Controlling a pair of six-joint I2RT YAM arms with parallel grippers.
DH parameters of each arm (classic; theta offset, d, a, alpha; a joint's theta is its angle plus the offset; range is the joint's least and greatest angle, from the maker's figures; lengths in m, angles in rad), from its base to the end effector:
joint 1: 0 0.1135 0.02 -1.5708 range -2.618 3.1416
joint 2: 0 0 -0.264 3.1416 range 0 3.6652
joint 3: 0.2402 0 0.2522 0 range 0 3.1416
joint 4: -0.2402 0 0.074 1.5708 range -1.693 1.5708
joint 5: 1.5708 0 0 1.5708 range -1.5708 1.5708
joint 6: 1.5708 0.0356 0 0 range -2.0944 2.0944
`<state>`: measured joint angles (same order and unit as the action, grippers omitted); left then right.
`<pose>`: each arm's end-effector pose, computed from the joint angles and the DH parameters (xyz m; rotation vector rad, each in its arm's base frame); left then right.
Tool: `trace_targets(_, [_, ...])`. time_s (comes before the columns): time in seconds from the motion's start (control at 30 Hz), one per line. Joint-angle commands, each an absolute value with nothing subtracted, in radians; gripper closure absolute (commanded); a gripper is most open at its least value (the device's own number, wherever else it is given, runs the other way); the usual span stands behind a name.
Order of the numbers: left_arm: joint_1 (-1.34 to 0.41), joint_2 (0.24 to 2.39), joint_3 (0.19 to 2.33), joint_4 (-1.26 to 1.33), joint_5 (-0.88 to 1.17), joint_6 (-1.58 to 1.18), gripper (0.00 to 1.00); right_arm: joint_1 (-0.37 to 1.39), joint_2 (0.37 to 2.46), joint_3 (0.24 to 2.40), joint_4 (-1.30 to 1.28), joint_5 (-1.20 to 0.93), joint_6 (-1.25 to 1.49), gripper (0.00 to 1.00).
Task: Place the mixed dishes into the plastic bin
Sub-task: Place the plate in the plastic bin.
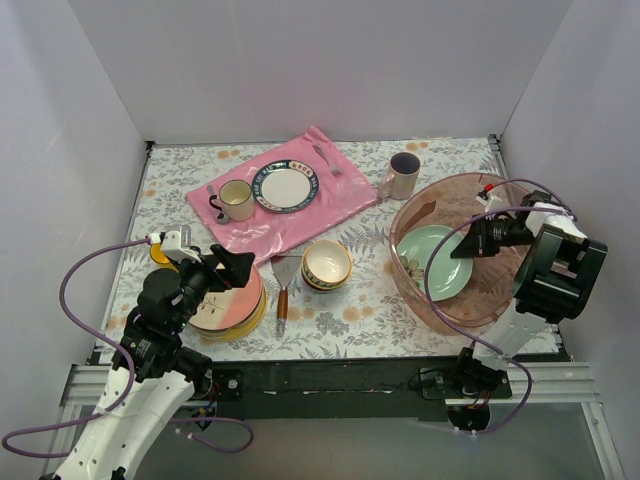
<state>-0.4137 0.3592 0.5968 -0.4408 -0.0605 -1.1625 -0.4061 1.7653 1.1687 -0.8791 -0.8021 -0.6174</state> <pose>0.0962 -0.0399 0.3002 -0.7406 1.7564 -1.0604 0.3011 -0.1016 0.1862 -0.3177 2.5117 0.8768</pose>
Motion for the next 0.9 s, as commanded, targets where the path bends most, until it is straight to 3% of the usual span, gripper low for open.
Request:
trace_targets(0.0, [-0.411, 0.368, 0.589, -0.436, -0.052, -1.146, 0.02, -0.385, 1.758, 1.216, -0.934, -0.853, -0.618, 0.78])
trace_targets(0.03, [-0.411, 0.368, 0.589, -0.436, -0.051, -1.146, 0.02, -0.385, 1.759, 1.216, -0.928, -0.847, -0.617, 0.71])
trace_targets(0.3, [-0.411, 0.367, 0.589, -0.436, -0.051, -1.146, 0.02, -0.379, 1.778, 1.215, -0.881, -0.77, -0.594, 0.45])
trace_targets(0.6, [-0.411, 0.367, 0.589, -0.436, -0.049, -1.146, 0.02, -0.357, 1.779, 1.215, -0.831, -0.661, -0.571, 0.29])
trace_targets(0.87, [-0.41, 0.37, 0.589, -0.434, -0.052, -1.147, 0.02, -0.313, 1.756, 1.201, -0.782, -0.557, -0.557, 0.23])
